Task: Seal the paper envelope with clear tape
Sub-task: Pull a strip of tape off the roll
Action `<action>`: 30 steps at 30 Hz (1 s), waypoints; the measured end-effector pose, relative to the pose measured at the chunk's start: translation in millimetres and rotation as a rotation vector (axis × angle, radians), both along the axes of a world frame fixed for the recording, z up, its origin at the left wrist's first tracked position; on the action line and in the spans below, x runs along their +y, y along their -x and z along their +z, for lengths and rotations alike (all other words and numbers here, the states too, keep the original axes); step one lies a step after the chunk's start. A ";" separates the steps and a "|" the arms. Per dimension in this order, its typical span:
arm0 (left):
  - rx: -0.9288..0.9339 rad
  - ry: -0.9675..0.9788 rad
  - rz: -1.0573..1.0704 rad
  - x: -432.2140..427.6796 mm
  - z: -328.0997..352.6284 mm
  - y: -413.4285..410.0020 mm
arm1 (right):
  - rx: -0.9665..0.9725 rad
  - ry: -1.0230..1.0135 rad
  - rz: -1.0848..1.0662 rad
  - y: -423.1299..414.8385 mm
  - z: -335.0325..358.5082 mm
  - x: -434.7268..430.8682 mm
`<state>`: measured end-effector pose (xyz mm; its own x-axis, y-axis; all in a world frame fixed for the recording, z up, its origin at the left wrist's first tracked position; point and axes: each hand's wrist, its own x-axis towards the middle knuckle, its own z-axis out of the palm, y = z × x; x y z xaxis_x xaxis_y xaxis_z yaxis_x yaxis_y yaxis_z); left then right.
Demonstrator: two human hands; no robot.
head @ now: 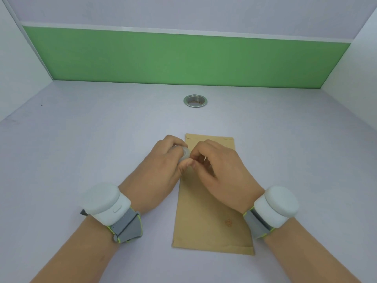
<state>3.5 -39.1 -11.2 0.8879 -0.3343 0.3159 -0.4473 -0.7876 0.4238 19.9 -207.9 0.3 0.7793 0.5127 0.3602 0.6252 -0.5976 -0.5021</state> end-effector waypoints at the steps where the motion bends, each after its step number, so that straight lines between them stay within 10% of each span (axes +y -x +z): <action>1: 0.005 0.002 -0.003 -1.2 0.1 0.6 | 0.006 -0.007 -0.007 0.2 0.2 0.4; 30: -0.047 0.059 0.161 -3.8 -1.5 -0.5 | 0.042 -0.025 -0.023 -0.7 -0.7 0.5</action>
